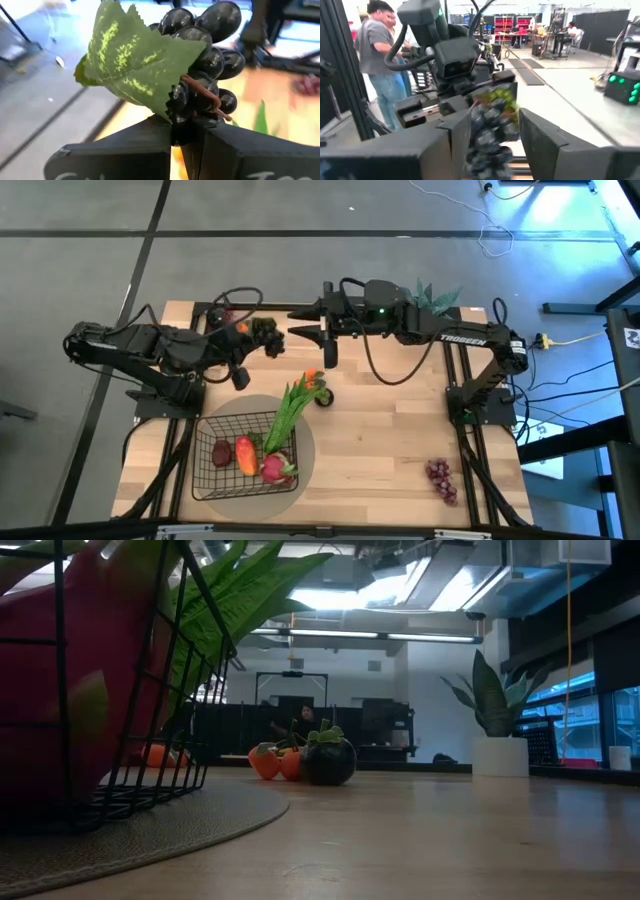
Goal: Build produce basket
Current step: Put the black grapes into the black wire basket
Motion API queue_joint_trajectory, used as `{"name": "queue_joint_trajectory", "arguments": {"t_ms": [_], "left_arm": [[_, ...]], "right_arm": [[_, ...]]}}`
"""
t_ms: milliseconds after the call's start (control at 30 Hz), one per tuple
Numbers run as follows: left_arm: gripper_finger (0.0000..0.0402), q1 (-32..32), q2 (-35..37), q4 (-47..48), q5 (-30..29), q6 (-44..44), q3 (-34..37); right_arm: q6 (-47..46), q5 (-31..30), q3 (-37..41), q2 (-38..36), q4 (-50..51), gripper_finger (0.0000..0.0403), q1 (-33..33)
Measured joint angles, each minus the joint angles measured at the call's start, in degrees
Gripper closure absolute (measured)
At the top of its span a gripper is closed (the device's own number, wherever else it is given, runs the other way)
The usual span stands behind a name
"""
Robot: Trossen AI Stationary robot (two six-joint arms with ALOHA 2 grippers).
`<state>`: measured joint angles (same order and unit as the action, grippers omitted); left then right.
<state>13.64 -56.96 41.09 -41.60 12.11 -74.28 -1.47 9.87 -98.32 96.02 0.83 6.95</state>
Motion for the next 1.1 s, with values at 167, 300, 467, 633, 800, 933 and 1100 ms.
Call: {"name": "queue_joint_trajectory", "arguments": {"t_ms": [167,300,467,633,800,933,1100], "left_arm": [[0.0401,2.06,1.28,9.26,7.26,8.28,0.04],[0.0401,3.57,1.58,13.94,18.88,14.4,0.04],[0.0401,6.67,1.52,16.53,32.4,23.89,0.07],[0.0401,11.57,-1.02,21.55,39.22,35.69,0.1],[0.0402,16.23,-4.31,19.61,36.19,38.66,2.75],[0.0401,17.3,-5.76,13.69,31.4,38.84,6.66],[0.0401,19.27,-6.99,9.79,31.67,44.73,13.58]], "right_arm": [[0.44,-0.11,0.0,-1.58,1.79,0.0249,0.99],[0.27,-0.13,-0.02,-2.45,2.52,0.0249,1.76],[0.15,-0.17,-0.02,-2.5,3.57,0.0249,2.32],[0.11,-0.31,-0.02,-2.5,3.78,0.0249,2.39],[0.1,-0.29,-0.02,-2.5,3.82,0.0249,2.39],[0.16,-0.28,-0.02,-2.5,3.82,0.0249,2.39],[0.28,-0.24,-0.02,-2.88,3.66,0.0249,2.39]]}}
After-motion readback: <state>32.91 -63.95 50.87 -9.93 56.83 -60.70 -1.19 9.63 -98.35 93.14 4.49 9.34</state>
